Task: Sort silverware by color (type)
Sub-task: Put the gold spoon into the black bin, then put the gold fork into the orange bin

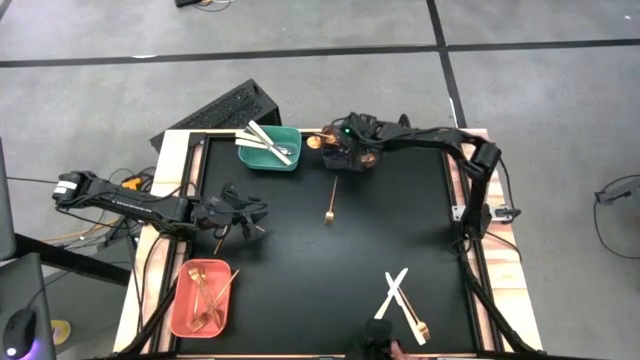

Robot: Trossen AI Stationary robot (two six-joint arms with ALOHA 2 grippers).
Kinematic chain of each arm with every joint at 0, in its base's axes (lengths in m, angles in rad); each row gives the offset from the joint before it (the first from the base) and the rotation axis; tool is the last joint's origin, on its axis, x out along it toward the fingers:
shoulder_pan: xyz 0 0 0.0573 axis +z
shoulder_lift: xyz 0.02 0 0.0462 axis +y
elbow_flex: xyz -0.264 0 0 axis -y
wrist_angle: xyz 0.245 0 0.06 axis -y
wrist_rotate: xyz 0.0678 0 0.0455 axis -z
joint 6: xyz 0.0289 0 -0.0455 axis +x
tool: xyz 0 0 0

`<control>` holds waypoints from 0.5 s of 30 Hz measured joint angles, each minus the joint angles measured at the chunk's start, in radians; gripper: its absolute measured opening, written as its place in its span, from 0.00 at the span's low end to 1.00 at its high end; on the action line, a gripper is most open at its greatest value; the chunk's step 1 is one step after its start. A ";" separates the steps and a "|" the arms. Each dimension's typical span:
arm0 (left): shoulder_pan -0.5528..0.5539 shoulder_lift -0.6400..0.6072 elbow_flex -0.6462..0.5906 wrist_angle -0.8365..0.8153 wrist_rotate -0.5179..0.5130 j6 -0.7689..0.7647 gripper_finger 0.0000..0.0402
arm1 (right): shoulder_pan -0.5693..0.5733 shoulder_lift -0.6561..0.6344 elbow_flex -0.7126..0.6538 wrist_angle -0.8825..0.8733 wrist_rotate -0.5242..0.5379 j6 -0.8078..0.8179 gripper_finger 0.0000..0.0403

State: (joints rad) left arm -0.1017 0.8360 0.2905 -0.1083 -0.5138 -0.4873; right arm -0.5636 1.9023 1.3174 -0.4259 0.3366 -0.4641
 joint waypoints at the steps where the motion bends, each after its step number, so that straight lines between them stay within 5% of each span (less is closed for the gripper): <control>1: 0.000 0.000 0.000 -0.006 0.000 -0.009 0.59 | -0.001 0.002 0.000 -0.003 0.000 0.015 0.15; 10: 0.000 0.000 0.000 -0.039 -0.009 -0.059 0.59 | -0.021 -0.036 0.001 -0.136 0.005 0.165 0.43; 15: 0.006 -0.001 0.000 -0.122 -0.026 -0.059 0.59 | -0.012 -0.090 0.001 -0.203 0.006 0.282 0.49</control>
State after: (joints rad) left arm -0.0956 0.8352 0.2905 -0.2307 -0.5397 -0.5461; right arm -0.5756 1.8123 1.3182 -0.6288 0.3427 -0.1824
